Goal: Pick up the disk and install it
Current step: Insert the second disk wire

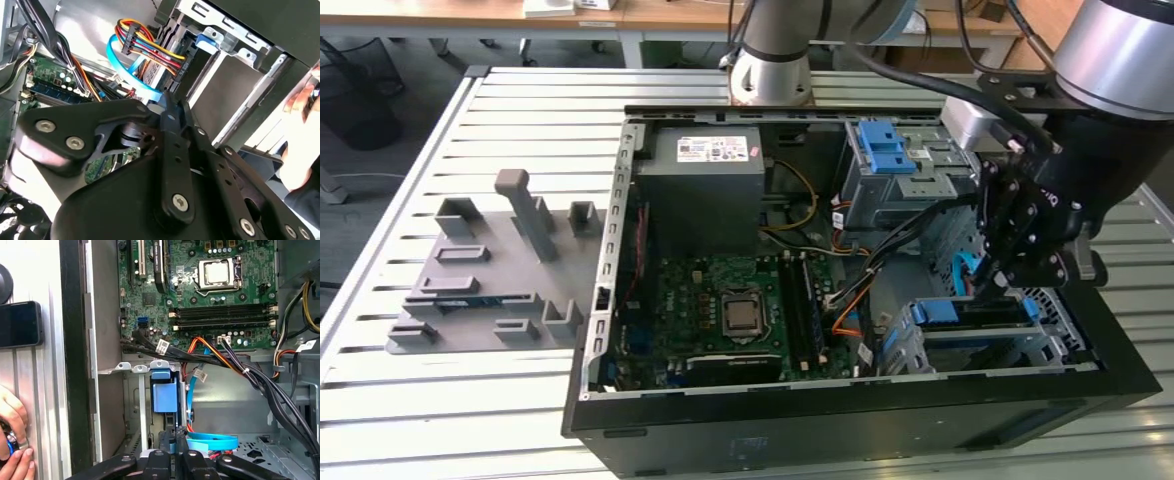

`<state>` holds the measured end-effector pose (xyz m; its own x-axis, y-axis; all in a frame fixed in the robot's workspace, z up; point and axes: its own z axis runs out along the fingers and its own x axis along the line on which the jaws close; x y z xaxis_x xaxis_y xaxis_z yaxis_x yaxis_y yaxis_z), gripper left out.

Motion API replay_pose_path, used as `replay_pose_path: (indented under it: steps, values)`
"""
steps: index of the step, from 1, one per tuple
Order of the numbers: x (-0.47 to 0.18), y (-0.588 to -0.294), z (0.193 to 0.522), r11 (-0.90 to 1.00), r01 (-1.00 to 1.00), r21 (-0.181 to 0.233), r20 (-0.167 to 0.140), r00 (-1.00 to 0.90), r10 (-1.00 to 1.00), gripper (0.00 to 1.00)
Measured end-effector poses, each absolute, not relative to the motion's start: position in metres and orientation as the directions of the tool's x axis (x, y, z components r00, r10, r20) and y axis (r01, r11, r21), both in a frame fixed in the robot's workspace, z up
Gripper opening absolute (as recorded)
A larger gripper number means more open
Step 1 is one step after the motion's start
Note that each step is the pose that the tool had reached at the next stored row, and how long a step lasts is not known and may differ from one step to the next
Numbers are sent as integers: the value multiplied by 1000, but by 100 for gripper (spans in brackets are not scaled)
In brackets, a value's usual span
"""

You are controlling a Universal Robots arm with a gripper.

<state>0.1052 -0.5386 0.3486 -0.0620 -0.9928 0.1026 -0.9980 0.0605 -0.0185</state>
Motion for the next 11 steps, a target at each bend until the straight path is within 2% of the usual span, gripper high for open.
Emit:
replay_pose_path:
  steps: [1,6,11]
  values:
    - [105,-539,348,61,-998,-18,95,-62,-994,16]
    - [105,-539,344,61,-998,-15,52,-62,-997,16]
    - [105,-539,341,61,-998,-15,50,-62,-997,16]
